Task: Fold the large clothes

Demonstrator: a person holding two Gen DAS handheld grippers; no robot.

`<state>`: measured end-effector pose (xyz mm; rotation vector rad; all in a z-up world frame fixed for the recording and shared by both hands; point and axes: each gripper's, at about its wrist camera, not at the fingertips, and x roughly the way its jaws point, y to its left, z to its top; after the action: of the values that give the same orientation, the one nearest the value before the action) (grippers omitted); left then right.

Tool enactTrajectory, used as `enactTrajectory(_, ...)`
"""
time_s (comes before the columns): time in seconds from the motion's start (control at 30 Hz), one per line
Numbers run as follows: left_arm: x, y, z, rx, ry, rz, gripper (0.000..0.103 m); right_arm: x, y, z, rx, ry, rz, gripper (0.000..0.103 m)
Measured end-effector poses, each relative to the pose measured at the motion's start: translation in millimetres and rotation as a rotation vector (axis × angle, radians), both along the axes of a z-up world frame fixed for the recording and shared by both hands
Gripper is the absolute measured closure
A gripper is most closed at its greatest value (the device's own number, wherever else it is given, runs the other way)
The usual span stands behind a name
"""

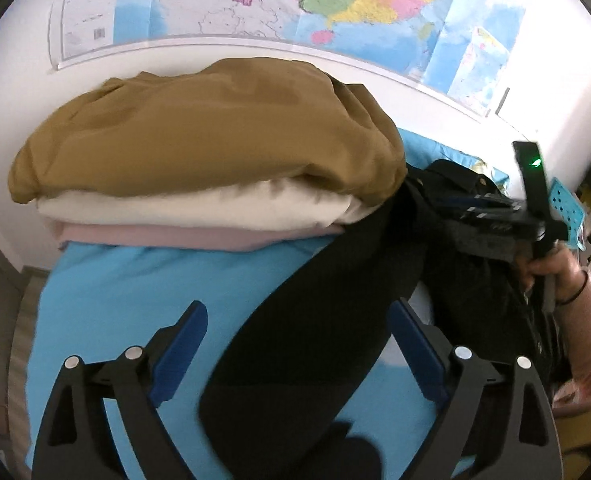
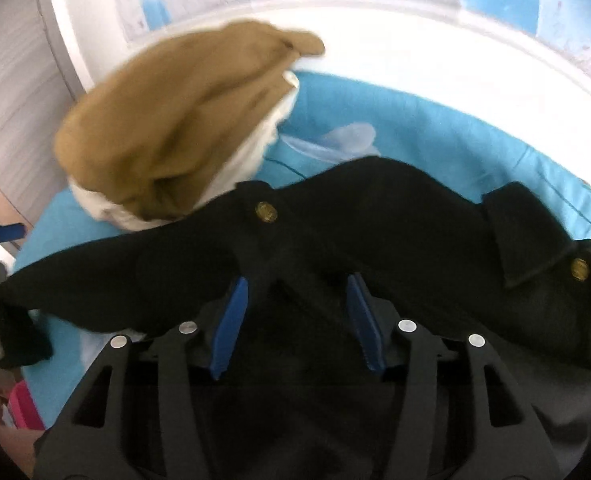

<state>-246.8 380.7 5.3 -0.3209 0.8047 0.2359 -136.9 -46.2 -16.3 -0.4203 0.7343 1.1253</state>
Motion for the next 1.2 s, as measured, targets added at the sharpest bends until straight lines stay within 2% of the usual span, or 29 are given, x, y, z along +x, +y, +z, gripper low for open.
enactTrajectory(0.1, -11.6, 5.7, -9.6, 0.006, 0.016, -0.015, 0.013, -36.2, -5.3, 10.9, 0.038, 0.009, 0.122, 0.04)
enactTrajectory(0.13, -12.9, 7.0, -12.3, -0.003, 0.018, -0.013, 0.013, -58.0, -3.5, 12.4, 0.042, 0.018, 0.211, 0.04)
enactTrajectory(0.27, -23.3, 21.1, -16.6, -0.071, -0.029, 0.005, 0.015, -121.0, 21.1, -1.3, 0.006, 0.065, 0.436, 0.032)
enactTrajectory(0.43, -33.1, 27.6, -21.0, -0.097, -0.024, 0.0, 0.016, -183.3, 55.8, -31.5, -0.048, 0.058, 0.565, 0.03)
enactTrajectory(0.5, -34.6, 30.9, -26.3, -0.115, -0.011, 0.002, 0.016, -206.5, 68.6, -40.1, -0.058, 0.161, 0.648, 0.029)
enactTrajectory(0.53, -35.1, 34.2, -28.7, -0.126, -0.003, 0.012, 0.016, -215.8, 72.7, -42.9, -0.066, 0.173, 0.681, 0.028)
enactTrajectory(0.6, -37.7, 38.3, -29.3, -0.137, -0.008, 0.021, 0.016, -240.5, 84.8, -51.2, -0.087, 0.127, 0.713, 0.015)
enactTrajectory(0.67, -39.1, 41.8, -24.9, -0.139, -0.03, 0.031, 0.016, -257.2, 98.3, -61.3, -0.119, 0.1, 0.727, 0.014)
enactTrajectory(0.7, -39.9, 43.6, -21.6, -0.142, -0.045, 0.031, 0.016, -264.4, 104.2, -64.8, -0.125, 0.045, 0.716, 0.017)
enactTrajectory(0.73, -40.4, 44.8, -19.4, -0.143, -0.054, 0.031, 0.016, -269.7, 105.8, -69.8, -0.125, 0.024, 0.721, 0.026)
enactTrajectory(0.77, -41.7, 45.8, -14.7, -0.138, -0.068, 0.034, 0.016, -269.9, 103.5, -68.8, -0.122, 0.023, 0.714, 0.054)
enactTrajectory(0.8, -43.5, 46.7, -9.3, -0.129, -0.082, 0.039, 0.016, -262.6, 106.6, -63.5, -0.118, 0.085, 0.697, 0.09)
enactTrajectory(0.83, -45.5, 47.6, -4.0, -0.124, -0.097, 0.041, 0.016, -252.6, 106.3, -54.3, -0.092, 0.173, 0.698, 0.098)
enactTrajectory(0.9, -49.3, 50.6, 5.3, -0.115, -0.124, 0.048, 0.016, -236.6, 93.7, -27.6, -0.001, 0.21, 0.677, 0.098)
enactTrajectory(1.0, -55.8, 54.1, 22.6, -0.119, -0.192, 0.041, 0.015, -195.9, 64.7, 31.3, 0.163, 0.277, 0.618, 0.098)
enactTrajectory(1.07, -55.9, 54.3, 33.7, -0.125, -0.235, 0.037, 0.015, -157.6, 34.8, 81.6, 0.316, 0.31, 0.556, 0.098)
enactTrajectory(1.13, -48.4, 51.0, 41.0, -0.12, -0.251, 0.028, 0.015, -120.6, 5.5, 123.4, 0.433, 0.312, 0.471, 0.098)
enactTrajectory(1.2, -32.4, 41.9, 47.1, -0.129, -0.264, -0.016, 0.015, -87.7, -17.8, 149.4, 0.514, 0.282, 0.385, 0.098)
